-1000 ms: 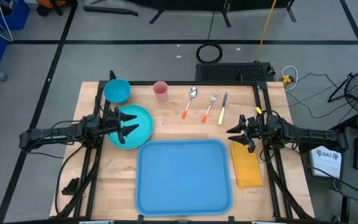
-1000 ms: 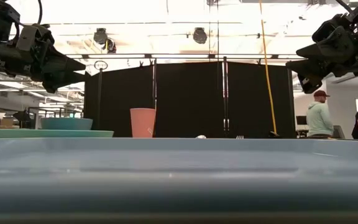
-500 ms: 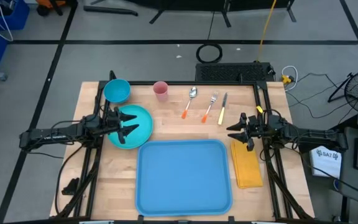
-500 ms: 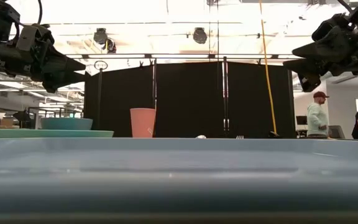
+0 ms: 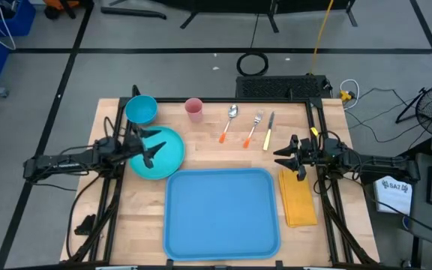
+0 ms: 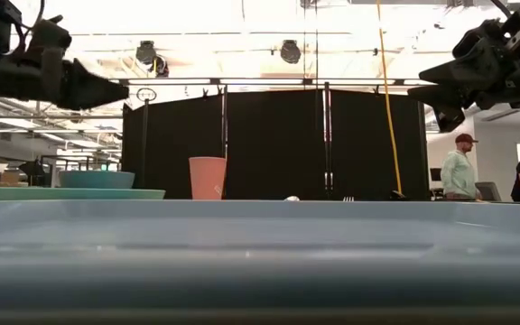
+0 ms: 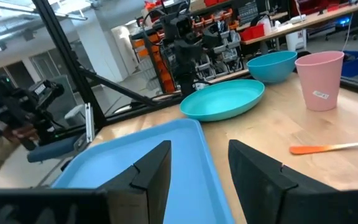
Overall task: Set up tray
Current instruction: Put the pink cup on the blue tray
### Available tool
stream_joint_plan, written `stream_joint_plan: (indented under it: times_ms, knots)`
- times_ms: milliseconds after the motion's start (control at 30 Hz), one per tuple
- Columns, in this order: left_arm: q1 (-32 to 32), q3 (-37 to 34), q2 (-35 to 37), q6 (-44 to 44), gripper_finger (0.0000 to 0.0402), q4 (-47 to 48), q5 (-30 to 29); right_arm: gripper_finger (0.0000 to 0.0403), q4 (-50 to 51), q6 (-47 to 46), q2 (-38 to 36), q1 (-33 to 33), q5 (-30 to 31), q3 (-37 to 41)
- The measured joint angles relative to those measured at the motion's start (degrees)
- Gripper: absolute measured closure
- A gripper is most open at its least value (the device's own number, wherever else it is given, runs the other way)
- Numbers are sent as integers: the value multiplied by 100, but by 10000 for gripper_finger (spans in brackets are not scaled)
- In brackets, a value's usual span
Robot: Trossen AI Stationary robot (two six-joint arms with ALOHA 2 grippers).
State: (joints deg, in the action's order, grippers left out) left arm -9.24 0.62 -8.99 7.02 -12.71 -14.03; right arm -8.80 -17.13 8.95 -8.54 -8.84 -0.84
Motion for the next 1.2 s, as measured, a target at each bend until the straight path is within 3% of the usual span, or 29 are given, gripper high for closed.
stream_joint_plan:
  times_ms: [100, 200, 333, 467, 667, 933, 1200]
  knots:
    - [0, 0, 1, -728, 158, -444, -244, 250, 0, 172, 0, 0, 0, 1]
    - [-44, 88, -21, -1489, 158, -625, -1142, 250, 0, 298, 0, 0, 2, 1]
    - [-287, 1085, -402, -2436, 158, 936, -1197, 250, -1, 355, 0, 0, 6, 0]
    - [-716, 2556, -1593, -3293, 158, 2813, -1176, 250, -9, 778, 2, 4, 163, 0]
    - [-1806, 4518, -3790, -3730, 158, 4366, -65, 250, -9, 1053, 2, 2, 900, 2]
    - [-3224, 5676, -6193, -3428, 158, 4235, 1845, 250, -22, 1293, 2, 2, 911, 1]
    - [-3587, 6555, -7837, -3240, 158, 4446, 2003, 250, -22, 1334, 2, 2, 907, 2]
